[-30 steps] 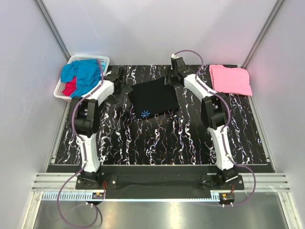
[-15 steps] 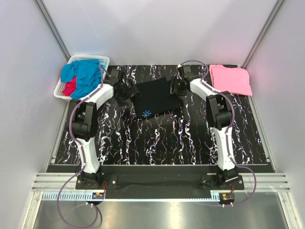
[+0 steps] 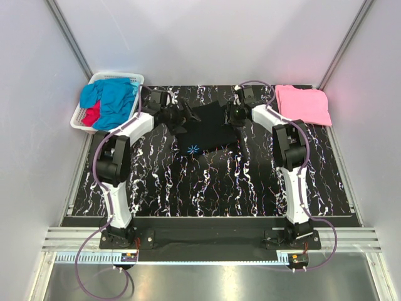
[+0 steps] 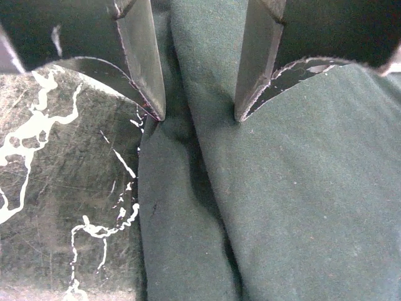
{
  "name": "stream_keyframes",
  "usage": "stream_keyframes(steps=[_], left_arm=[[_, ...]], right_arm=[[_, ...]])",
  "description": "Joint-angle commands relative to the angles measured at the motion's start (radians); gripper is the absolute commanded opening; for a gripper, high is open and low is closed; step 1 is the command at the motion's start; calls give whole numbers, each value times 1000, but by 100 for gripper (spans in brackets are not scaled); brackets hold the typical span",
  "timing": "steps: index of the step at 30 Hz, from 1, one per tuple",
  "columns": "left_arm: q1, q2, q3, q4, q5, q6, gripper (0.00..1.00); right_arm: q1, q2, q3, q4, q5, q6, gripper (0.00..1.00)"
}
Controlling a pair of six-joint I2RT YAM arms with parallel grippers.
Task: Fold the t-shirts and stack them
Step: Fold the tshirt
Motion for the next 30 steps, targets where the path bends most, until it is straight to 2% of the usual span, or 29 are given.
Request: stream_keyframes(steps=[1,5,9,12,20,25,30], left_arm=[[-17,-27,-18,63,55,-8,99],[-18,-27,-11,63,49,0,99],[-26,5,7,37,5,-18,99],[-41,47,33,-75,-144,-43,99],[-125,172,129,-278,-351,-70,99],[-151,156,113,-376,-474,-77,99],[-153,105,72,-459,-594,-61,99]], right_arm=[[5,-43,-30,-19,-44,-19,55],[4,-86,-58,-18,56,-45,56],[5,-140,-60,-19,37,-62,56],[4,-164,-53,-21,34,-48,56],[5,-187,-87,-27,33,-39,55],[8,-184,-144,-24,-9,-48,52],[16,-187,-224,-24,23,-31,50]])
